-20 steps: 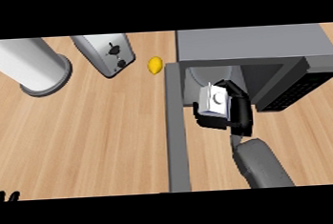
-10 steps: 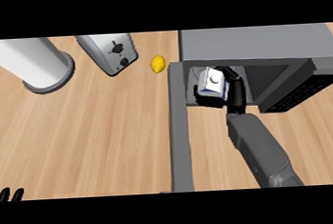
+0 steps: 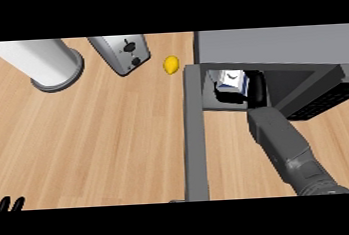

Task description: Pick up the milk, place it into the microwave and close the microwave

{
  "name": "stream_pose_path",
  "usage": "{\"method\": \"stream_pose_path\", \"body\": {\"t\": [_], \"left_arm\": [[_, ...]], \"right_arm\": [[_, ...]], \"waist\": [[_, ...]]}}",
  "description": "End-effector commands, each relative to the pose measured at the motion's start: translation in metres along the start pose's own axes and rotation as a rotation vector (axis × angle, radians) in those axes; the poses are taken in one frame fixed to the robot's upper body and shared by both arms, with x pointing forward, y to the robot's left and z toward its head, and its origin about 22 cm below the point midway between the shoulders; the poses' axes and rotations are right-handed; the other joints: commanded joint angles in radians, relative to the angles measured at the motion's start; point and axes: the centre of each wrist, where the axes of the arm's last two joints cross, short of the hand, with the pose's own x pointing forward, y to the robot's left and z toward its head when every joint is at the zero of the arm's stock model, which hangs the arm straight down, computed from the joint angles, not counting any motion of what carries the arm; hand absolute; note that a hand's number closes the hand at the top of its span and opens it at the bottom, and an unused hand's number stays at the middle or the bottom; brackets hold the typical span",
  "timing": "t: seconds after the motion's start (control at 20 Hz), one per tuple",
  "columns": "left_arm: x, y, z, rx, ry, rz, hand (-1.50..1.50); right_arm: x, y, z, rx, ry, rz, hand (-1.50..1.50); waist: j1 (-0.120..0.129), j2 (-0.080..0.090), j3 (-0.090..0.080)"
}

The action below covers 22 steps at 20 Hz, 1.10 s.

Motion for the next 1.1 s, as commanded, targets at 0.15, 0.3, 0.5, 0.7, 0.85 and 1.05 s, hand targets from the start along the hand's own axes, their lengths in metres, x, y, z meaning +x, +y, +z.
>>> {"method": "stream_pose_path", "body": {"t": [0.15, 0.3, 0.5, 0.7, 0.85, 1.05], "left_arm": [[-0.002, 0.001, -0.004, -0.010, 0.000, -0.002, -1.50], [-0.001, 0.001, -0.002, -0.041, -0.002, 0.002, -1.50], [-0.006, -0.001, -0.007, -0.030, 0.003, 0.024, -1.50], [-0.003, 0.011, -0.002, -0.028, 0.014, 0.010, -1.50], [-0.011, 0.005, -0.016, -0.046, -0.009, 0.015, -1.50], [-0.012, 0.006, -0.013, -0.055, 0.011, 0.014, -1.50]], "right_arm": [[-0.005, -0.020, -0.013, -0.033, -0.061, 0.142, 1.50], [0.005, -0.026, -0.028, -0.059, -0.135, 0.243, 1.50], [0.014, -0.030, -0.039, -0.099, -0.130, 0.199, 1.50], [0.025, -0.034, -0.052, -0.149, -0.155, 0.115, 1.50], [0.024, -0.040, -0.054, -0.196, -0.208, 0.177, 1.50], [0.029, -0.033, -0.055, -0.279, -0.223, 0.305, 1.50]], "waist": [[0.019, 0.011, 0.001], [0.047, 0.017, 0.001], [0.044, 0.023, 0.003], [0.048, 0.021, 0.003], [0.056, 0.037, 0.004], [0.070, 0.035, 0.001]]}}
